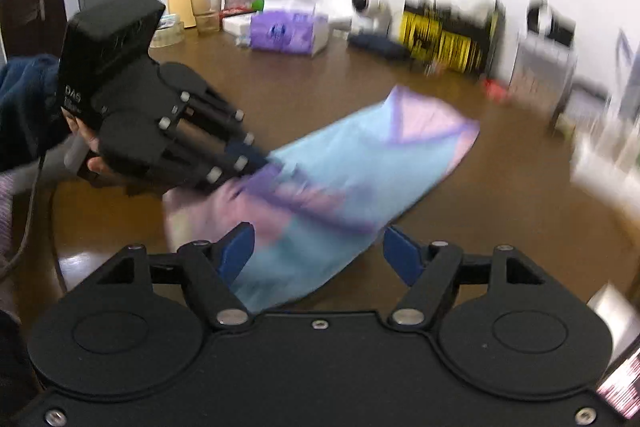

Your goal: Fold clothes

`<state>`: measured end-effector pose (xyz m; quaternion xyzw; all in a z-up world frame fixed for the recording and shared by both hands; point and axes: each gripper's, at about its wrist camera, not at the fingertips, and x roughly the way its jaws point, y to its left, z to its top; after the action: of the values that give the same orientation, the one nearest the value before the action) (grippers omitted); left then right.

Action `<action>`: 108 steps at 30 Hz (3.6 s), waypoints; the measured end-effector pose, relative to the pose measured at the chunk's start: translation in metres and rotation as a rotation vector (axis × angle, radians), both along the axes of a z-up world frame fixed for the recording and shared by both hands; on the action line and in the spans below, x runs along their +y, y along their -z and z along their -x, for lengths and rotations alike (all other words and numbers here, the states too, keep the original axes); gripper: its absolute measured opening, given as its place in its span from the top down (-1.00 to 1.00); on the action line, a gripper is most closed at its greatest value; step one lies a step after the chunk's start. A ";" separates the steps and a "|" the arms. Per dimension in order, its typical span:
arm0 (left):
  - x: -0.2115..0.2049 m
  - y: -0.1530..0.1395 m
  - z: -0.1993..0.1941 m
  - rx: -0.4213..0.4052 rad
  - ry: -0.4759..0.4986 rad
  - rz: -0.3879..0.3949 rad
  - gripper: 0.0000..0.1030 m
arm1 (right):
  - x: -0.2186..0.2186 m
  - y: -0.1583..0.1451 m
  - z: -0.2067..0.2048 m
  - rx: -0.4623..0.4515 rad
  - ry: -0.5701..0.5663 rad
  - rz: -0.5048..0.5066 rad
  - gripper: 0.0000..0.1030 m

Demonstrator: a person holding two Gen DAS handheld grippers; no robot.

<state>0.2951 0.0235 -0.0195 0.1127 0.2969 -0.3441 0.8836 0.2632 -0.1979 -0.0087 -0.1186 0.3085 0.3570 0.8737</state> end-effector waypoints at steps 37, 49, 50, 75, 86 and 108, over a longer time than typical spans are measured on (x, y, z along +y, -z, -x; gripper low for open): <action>0.006 -0.022 0.009 0.317 -0.035 0.331 0.79 | -0.021 0.012 -0.033 0.194 -0.052 -0.202 0.71; 0.016 0.006 -0.024 0.405 -0.145 0.345 0.74 | -0.014 0.014 -0.051 0.146 -0.022 -0.074 -0.10; 0.017 0.006 -0.023 0.400 -0.147 0.345 0.74 | -0.015 0.010 -0.044 0.097 -0.021 -0.051 -0.33; -0.032 -0.059 0.115 -0.381 -0.008 -0.079 -0.79 | -0.026 0.014 0.037 -0.033 -0.223 -0.095 0.78; -0.067 -0.005 0.127 -0.318 0.054 -0.327 -0.13 | -0.041 0.006 0.030 0.064 -0.237 -0.258 0.78; -0.040 -0.014 0.144 -0.118 0.095 -0.192 0.77 | -0.001 0.009 0.107 -0.155 -0.377 0.087 0.82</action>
<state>0.1515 -0.0160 -0.0058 0.2307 0.2702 -0.3484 0.8674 0.1565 -0.1989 -0.0173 -0.2388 0.2277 0.4903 0.8067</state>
